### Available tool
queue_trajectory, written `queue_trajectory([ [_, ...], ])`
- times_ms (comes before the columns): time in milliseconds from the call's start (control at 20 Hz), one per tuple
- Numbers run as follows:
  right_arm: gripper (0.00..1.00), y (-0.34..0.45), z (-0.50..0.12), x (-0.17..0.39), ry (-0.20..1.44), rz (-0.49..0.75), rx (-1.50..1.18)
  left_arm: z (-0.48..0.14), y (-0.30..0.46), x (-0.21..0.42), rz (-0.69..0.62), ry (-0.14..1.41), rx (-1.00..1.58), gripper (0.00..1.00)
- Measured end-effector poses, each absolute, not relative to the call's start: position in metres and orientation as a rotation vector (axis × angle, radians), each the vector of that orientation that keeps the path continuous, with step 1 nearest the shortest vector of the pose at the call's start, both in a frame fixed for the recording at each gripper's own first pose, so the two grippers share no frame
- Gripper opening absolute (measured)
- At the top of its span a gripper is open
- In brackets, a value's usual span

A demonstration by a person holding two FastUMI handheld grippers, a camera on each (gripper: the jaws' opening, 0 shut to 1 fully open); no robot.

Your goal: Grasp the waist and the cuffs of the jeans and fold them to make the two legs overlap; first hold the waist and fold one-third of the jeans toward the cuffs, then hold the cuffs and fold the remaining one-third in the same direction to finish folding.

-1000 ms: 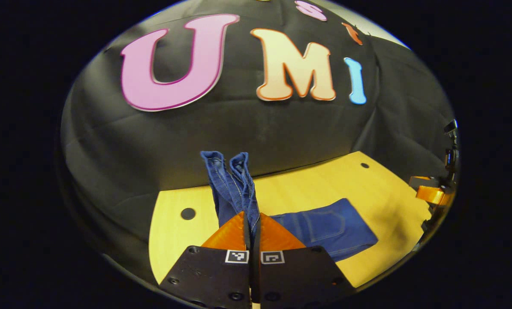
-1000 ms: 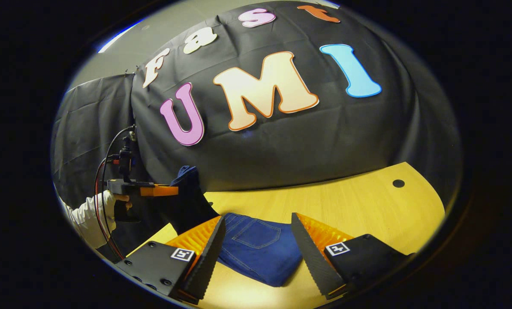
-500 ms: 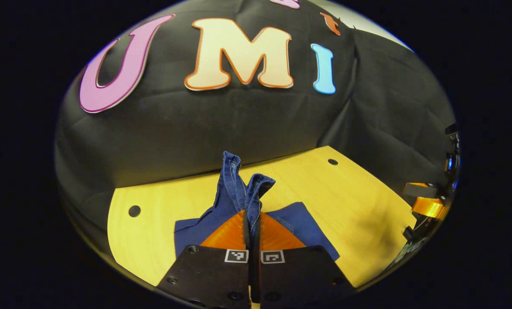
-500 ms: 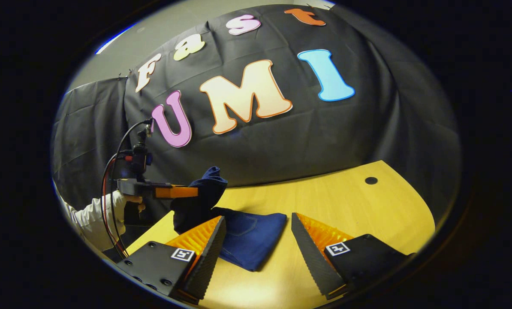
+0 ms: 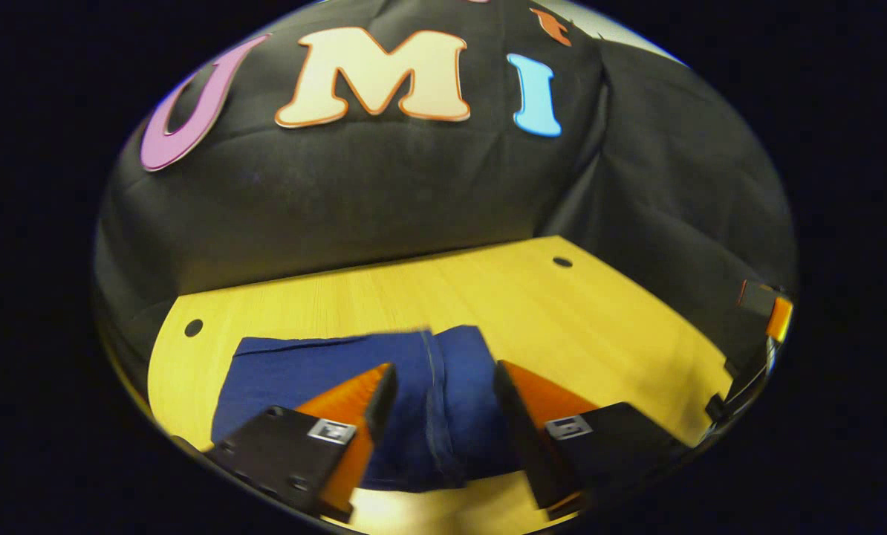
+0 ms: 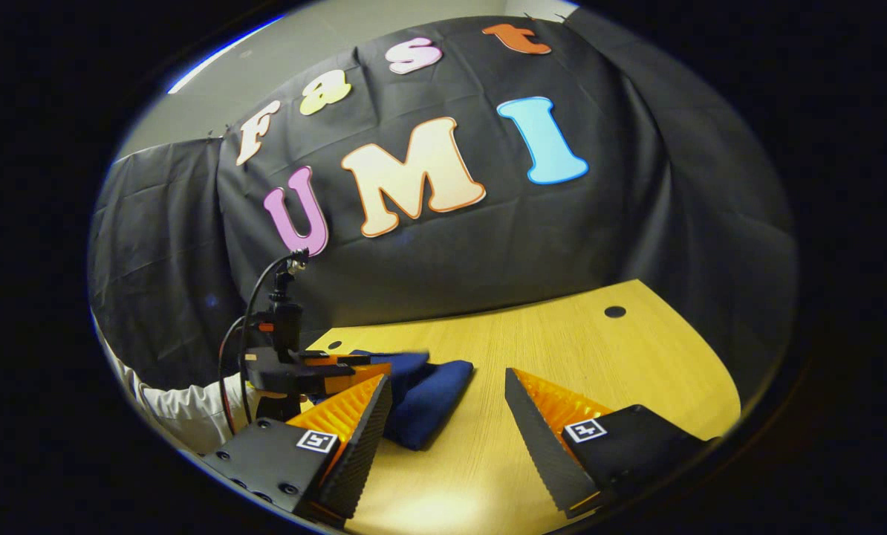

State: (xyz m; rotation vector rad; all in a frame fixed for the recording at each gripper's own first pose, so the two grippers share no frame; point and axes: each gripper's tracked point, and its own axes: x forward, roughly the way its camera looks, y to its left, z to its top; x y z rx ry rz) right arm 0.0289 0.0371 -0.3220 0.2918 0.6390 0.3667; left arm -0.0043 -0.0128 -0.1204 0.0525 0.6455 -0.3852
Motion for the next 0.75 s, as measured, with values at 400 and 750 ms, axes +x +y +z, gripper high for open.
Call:
queue_trajectory([
  [400, 0.98, 0.033, -0.222, 0.047, 0.336, 0.318, 0.141, 0.040, 0.023, -0.062, -0.149, 0.304, 0.053, 0.95],
  [750, 0.98, 0.068, -0.165, 0.021, 0.268, 0.345, 0.145, 0.105, 0.064, -0.114, -0.099, 0.188, 0.107, 0.94],
])
